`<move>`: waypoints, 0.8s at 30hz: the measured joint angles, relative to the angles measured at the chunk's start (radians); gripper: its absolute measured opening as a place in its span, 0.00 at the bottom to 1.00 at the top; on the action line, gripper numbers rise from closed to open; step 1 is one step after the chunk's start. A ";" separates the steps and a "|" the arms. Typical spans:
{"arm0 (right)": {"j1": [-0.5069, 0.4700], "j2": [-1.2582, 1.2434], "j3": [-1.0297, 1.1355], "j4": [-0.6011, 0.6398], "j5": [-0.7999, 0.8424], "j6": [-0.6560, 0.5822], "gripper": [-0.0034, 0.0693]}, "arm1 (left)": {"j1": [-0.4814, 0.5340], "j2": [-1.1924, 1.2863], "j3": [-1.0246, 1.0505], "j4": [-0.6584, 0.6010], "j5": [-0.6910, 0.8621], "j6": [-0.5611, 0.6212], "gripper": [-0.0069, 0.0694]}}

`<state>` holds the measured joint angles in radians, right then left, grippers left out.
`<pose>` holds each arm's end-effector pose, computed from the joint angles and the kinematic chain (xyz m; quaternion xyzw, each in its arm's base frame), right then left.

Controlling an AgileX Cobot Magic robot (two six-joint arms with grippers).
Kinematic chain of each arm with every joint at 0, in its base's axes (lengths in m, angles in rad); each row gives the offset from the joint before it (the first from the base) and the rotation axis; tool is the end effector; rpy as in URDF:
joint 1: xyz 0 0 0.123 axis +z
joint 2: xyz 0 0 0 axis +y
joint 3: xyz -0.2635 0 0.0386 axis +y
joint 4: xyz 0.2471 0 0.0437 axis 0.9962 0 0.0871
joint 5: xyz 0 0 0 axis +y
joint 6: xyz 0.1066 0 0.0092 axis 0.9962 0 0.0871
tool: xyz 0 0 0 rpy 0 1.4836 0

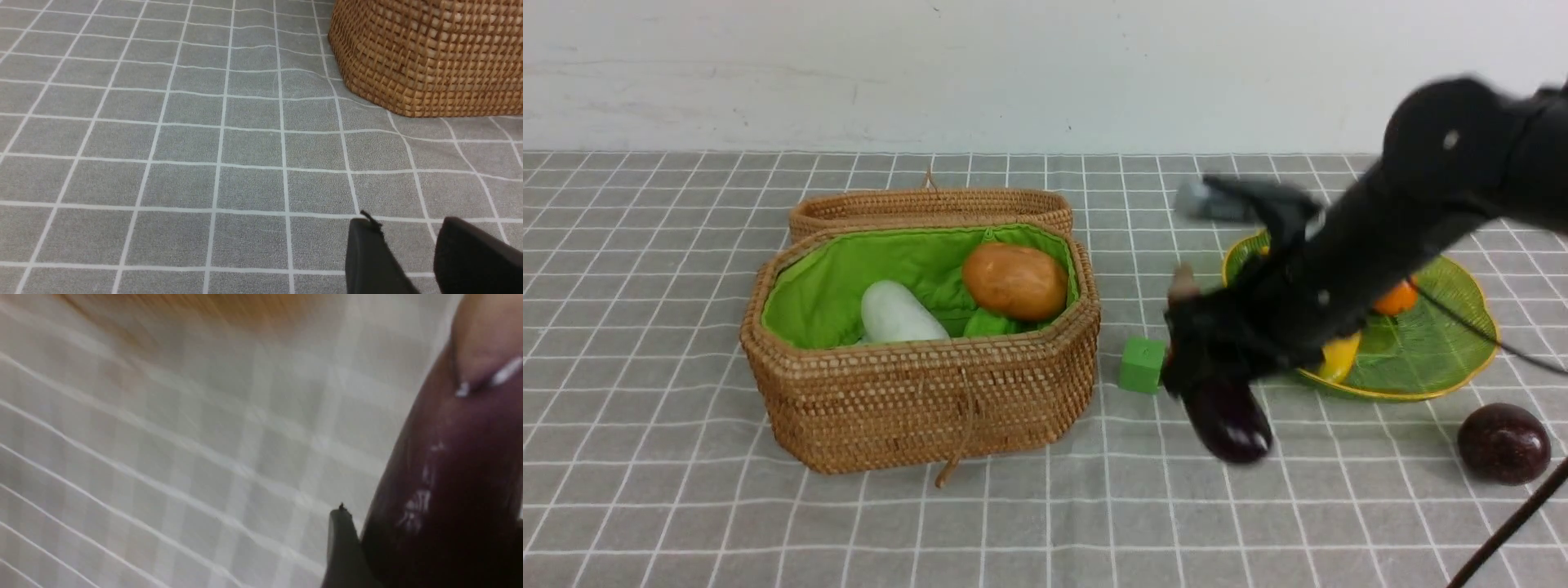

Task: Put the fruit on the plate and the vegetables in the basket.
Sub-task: Grab an eggplant with your right arm and place it in the basket on the left.

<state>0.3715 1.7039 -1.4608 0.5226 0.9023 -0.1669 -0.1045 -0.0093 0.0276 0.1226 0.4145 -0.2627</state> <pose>0.3367 0.1762 0.2798 -0.1488 0.9284 0.2605 0.2194 0.0847 -0.0036 0.1623 -0.0329 0.8166 -0.0532 0.5738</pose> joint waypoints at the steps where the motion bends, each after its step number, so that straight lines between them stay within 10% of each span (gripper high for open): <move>1: 0.005 0.000 -0.055 0.037 -0.040 -0.026 0.58 | 0.000 0.000 0.000 0.000 0.000 0.000 0.40; 12: 0.219 0.298 -0.478 0.399 -0.288 -0.565 0.58 | 0.000 0.000 0.000 0.000 0.000 0.000 0.40; 24: 0.207 0.419 -0.521 0.307 -0.224 -0.549 0.97 | 0.000 0.000 0.000 0.000 0.000 0.000 0.40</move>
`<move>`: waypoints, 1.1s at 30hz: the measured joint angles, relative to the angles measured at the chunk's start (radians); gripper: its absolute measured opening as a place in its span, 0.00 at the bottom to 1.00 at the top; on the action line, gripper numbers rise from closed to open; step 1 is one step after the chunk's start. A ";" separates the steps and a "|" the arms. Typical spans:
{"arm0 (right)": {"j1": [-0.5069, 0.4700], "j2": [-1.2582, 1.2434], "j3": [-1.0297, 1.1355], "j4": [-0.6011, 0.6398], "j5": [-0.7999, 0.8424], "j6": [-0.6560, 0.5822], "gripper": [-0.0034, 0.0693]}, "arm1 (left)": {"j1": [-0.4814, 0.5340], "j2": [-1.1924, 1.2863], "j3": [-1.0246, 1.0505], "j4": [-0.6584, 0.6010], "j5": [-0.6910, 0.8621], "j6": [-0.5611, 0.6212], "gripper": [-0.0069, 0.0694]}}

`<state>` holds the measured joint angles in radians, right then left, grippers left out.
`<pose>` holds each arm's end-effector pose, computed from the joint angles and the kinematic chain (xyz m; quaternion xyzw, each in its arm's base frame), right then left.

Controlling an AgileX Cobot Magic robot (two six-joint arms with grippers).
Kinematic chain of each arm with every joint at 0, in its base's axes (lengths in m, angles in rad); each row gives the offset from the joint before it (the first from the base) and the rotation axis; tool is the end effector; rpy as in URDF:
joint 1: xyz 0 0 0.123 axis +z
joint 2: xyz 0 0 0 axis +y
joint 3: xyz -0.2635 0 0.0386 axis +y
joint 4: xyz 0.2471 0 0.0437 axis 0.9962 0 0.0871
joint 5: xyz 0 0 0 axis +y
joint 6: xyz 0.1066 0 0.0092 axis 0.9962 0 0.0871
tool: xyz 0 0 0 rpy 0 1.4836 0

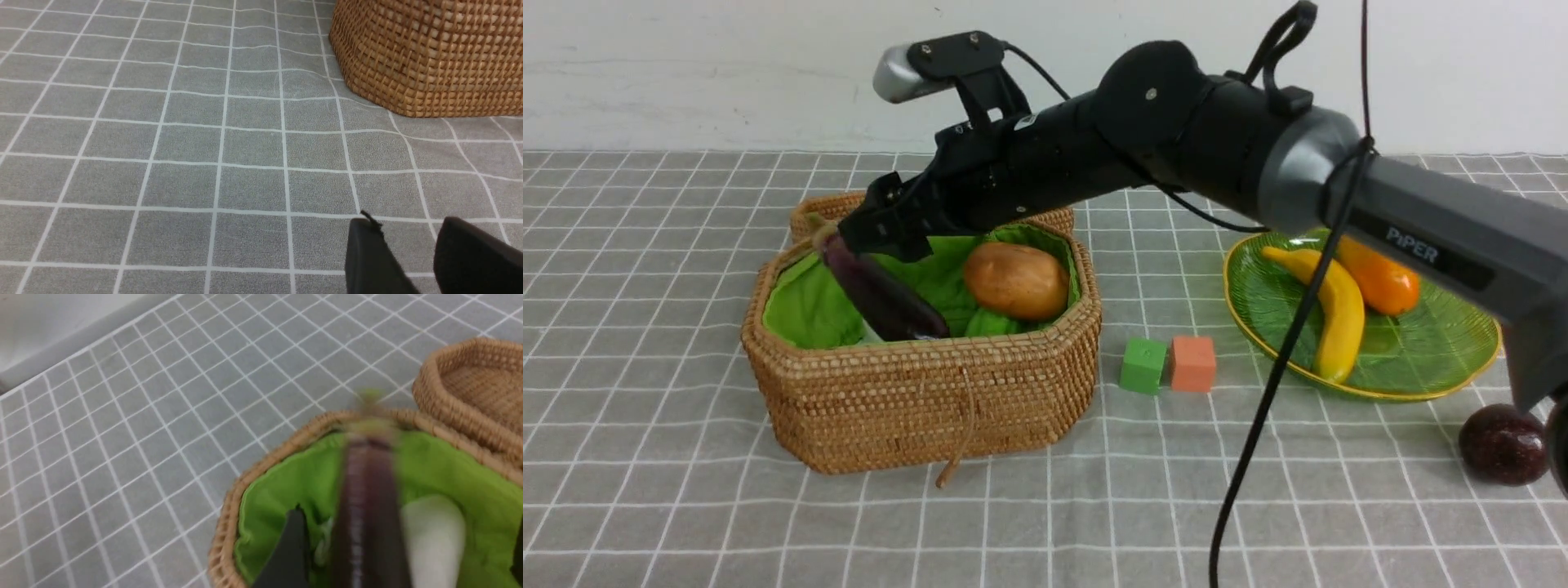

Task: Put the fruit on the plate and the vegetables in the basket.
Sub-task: Grab an eggplant with your right arm and place it in the basket on the left, then use the right arm to grab a mangosteen and put it into the right plate

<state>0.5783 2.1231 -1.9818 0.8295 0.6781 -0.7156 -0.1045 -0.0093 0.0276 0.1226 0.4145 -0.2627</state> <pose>0.3938 0.3162 0.2857 -0.3573 0.7778 0.3322 0.3963 0.0847 -0.0036 0.1623 -0.0329 0.8166 -0.0532 0.5738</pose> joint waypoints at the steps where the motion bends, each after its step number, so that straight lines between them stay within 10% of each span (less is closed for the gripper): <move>1: -0.002 -0.003 0.000 -0.003 0.007 0.011 0.97 | 0.000 0.000 0.000 0.000 0.000 0.000 0.40; 14: -0.408 -0.548 0.175 -0.677 0.473 0.667 0.81 | 0.000 0.000 0.000 0.000 0.000 0.000 0.40; 23: -0.709 -0.752 0.767 -0.681 0.179 0.845 0.80 | 0.000 0.000 0.000 0.000 0.000 0.000 0.40; 33: -0.787 -0.574 0.906 -0.528 0.060 0.915 0.92 | 0.000 0.000 0.000 0.000 0.000 0.000 0.40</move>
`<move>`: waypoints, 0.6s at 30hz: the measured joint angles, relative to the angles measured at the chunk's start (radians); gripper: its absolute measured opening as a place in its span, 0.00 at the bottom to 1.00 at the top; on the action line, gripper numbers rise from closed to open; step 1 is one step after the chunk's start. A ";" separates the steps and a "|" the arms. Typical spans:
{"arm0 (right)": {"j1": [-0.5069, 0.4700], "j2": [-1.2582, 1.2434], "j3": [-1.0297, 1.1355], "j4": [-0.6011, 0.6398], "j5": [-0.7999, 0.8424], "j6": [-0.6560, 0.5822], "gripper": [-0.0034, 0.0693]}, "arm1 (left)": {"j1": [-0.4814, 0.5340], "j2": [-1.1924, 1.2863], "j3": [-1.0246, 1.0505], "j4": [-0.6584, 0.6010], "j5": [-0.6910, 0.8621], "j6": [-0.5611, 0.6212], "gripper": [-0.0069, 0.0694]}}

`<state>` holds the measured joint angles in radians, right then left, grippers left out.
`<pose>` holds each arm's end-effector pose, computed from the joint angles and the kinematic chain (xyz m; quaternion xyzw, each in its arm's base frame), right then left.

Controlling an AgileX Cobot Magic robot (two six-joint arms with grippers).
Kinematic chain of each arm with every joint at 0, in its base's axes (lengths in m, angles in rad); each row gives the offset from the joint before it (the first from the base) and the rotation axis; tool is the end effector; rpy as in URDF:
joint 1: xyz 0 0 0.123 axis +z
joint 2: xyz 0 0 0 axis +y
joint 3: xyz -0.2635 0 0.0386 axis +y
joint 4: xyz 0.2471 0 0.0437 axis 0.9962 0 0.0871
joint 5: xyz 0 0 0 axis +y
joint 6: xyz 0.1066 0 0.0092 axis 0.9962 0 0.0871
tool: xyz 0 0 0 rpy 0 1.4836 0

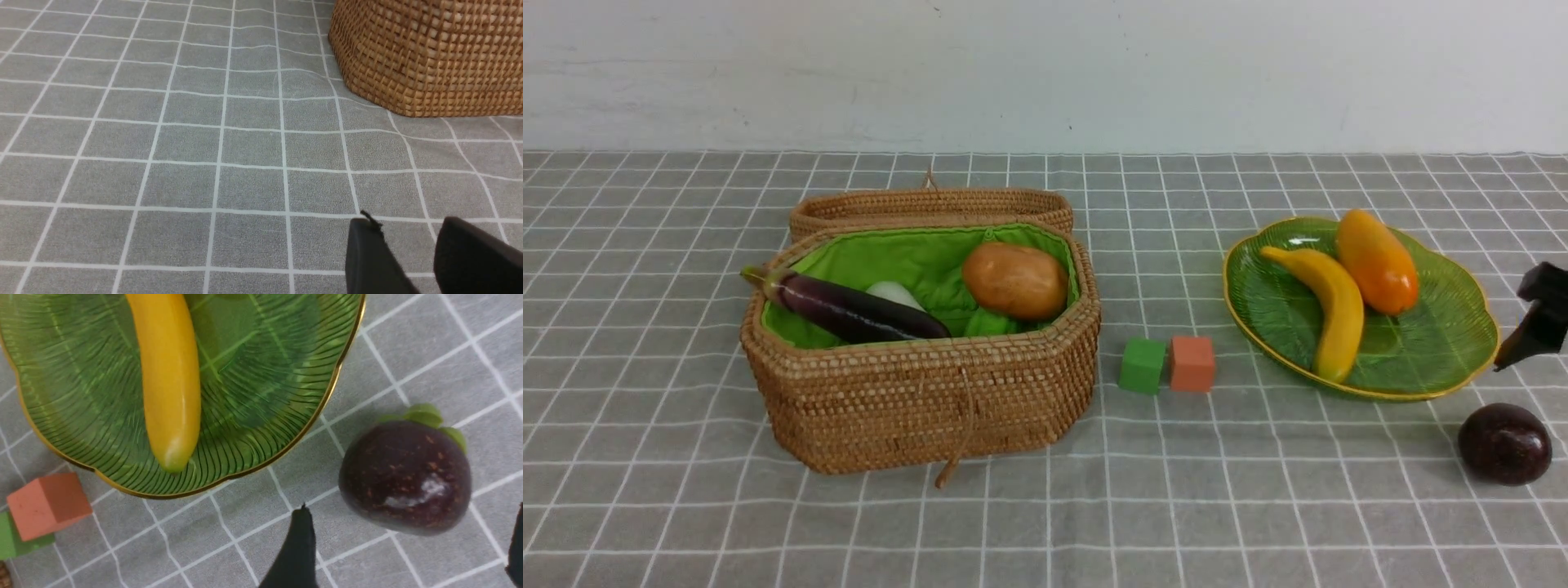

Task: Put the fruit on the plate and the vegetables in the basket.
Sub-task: Use the right arm to grab a mangosteen and put it into the right plate

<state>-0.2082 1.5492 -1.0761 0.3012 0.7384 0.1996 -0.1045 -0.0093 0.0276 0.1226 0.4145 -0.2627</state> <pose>0.3176 -0.0452 0.2200 0.2793 0.9268 0.1221 0.2194 0.0847 -0.0036 0.1623 -0.0329 0.8166 -0.0532 0.5738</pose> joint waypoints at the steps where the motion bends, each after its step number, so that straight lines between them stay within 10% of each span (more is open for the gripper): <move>1: 0.000 0.030 0.000 0.005 -0.005 -0.007 0.92 | 0.000 0.000 0.000 0.000 0.000 0.000 0.40; 18: -0.001 0.115 -0.002 -0.045 -0.067 -0.058 0.83 | 0.000 0.000 0.000 0.000 0.000 0.000 0.40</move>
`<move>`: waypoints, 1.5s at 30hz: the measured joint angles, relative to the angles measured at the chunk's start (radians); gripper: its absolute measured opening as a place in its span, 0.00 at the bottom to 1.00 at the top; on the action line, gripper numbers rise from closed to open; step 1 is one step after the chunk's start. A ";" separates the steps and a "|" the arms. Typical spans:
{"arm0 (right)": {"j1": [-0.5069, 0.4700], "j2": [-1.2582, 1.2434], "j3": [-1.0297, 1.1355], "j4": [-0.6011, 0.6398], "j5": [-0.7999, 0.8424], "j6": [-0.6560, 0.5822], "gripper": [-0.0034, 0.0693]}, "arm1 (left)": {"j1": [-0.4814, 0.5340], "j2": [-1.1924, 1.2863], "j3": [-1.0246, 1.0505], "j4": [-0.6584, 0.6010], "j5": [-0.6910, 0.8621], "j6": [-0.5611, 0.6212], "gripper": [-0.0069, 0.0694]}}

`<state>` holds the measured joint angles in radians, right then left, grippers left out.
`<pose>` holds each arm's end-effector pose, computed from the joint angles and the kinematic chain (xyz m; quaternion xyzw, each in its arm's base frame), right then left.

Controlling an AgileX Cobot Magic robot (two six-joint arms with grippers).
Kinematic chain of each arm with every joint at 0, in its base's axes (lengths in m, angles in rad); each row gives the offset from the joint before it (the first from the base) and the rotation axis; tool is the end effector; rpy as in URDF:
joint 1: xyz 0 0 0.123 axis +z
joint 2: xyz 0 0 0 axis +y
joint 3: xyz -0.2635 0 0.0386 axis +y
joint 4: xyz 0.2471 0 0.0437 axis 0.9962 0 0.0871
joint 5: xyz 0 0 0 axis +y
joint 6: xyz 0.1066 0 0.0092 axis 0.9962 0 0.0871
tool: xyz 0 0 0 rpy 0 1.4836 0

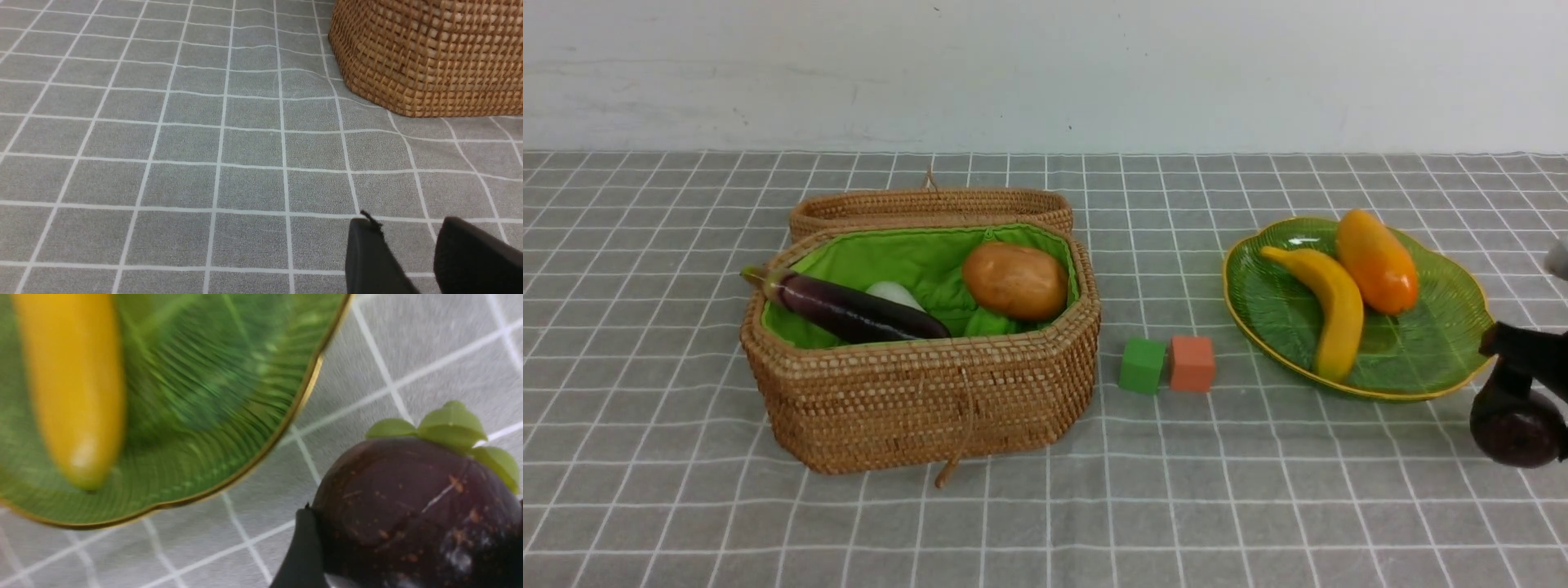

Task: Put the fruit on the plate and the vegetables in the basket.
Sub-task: Use the right arm to grab a mangosteen and put it into the right plate

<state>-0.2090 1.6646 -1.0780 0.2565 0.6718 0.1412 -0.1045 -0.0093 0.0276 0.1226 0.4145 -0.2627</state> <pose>0.3319 -0.0531 0.1846 0.2504 0.9429 0.0912 0.2000 0.0847 -0.0036 0.1623 -0.0329 0.8166 -0.0532 0.5738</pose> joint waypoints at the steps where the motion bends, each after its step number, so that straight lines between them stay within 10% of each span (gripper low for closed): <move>1: 0.000 -0.022 -0.003 0.000 -0.002 0.006 0.83 | 0.000 0.000 0.000 0.000 0.000 0.000 0.40; 25: 0.171 0.053 -0.029 0.151 -0.395 -0.261 0.83 | 0.000 0.000 0.000 0.000 0.000 0.000 0.40; 33: 0.170 0.056 -0.029 0.151 -0.372 -0.262 0.98 | 0.000 0.000 0.000 0.000 0.000 0.000 0.40; 45: 0.170 -0.219 -0.029 0.147 0.045 -0.267 0.56 | 0.000 0.000 0.000 0.000 0.000 0.000 0.40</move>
<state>-0.0392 1.4451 -1.1068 0.4033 0.7168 -0.1255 -0.1045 -0.0093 0.0276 0.1226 0.4145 -0.2627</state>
